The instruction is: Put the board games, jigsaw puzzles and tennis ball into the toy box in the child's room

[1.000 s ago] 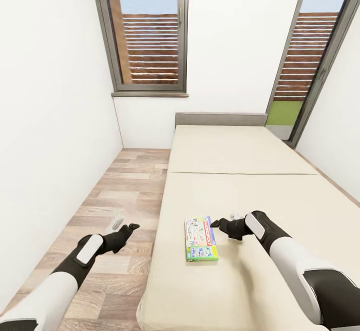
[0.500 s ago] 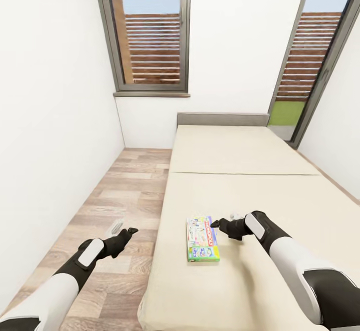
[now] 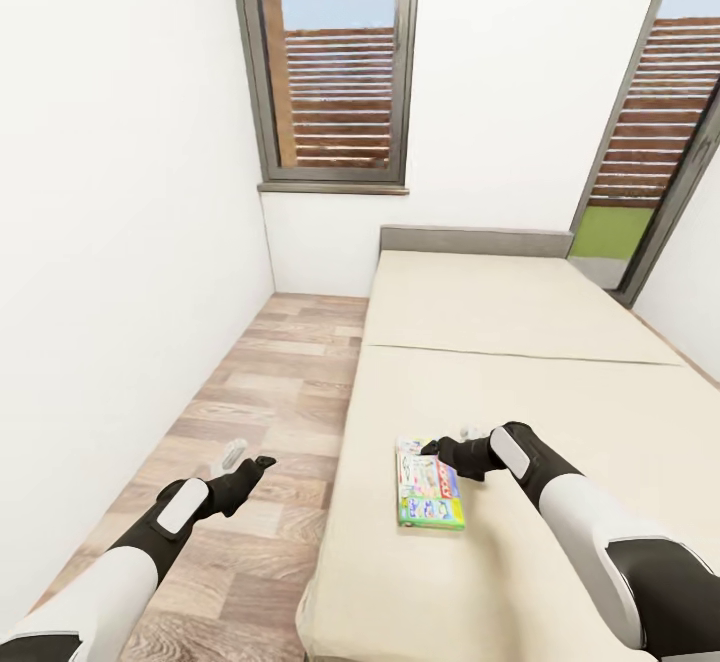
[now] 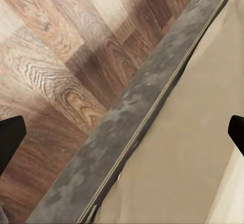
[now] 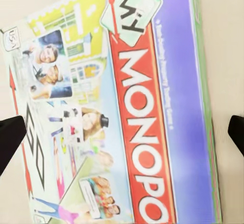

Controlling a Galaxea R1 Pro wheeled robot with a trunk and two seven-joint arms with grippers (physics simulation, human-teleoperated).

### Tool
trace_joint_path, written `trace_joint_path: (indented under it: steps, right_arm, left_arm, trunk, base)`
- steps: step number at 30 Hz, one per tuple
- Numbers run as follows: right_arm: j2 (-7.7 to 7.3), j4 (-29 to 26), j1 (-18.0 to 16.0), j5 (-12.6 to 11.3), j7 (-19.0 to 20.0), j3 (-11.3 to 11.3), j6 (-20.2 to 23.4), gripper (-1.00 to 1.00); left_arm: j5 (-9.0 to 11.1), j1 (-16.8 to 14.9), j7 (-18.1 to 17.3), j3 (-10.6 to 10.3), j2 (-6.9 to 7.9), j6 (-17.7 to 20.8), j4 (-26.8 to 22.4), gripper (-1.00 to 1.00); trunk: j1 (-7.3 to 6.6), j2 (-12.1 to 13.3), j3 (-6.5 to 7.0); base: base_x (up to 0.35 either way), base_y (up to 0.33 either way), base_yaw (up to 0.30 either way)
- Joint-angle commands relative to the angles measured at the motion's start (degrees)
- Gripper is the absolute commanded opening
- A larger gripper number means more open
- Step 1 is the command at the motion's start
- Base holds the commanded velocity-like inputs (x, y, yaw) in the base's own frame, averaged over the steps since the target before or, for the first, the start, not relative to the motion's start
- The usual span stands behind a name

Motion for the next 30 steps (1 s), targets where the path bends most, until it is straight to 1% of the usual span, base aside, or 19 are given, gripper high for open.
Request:
trace_joint_path:
  steps: [1,12,20,30]
  right_arm:
    - [-0.07,-0.05,-0.01,0.09,0.33,0.47,0.12,1.00]
    - [-0.08,-0.06,0.02,0.09,0.33,0.46,0.14,1.00]
    - [-0.08,-0.11,0.02,0.09,0.33,0.46,0.19,1.00]
    - [-0.09,-0.13,0.03,0.09,0.33,0.46,0.21,1.00]
  left_arm:
    - [0.24,-0.03,-0.03,0.05,0.00,0.21,-0.01,1.00]
    - [0.34,-0.01,-0.66,-0.04,0.00,-0.21,-0.06,1.00]
    - [0.30,0.03,-2.03,-0.10,0.00,-0.89,-0.07,1.00]
    - [0.35,0.01,-2.60,-0.12,0.00,-1.06,-0.10,1.00]
  trunk:
    - [-0.01,-0.02,-0.05]
    - [-0.01,-0.02,-0.05]
    - [-0.01,-0.02,-0.05]
    - [-0.01,-0.02,-0.05]
  base:
    - [0.000,0.000,0.079]
    - [0.000,0.000,0.041]
    - [0.000,0.000,0.010]
    - [-0.033,-0.006,0.003]
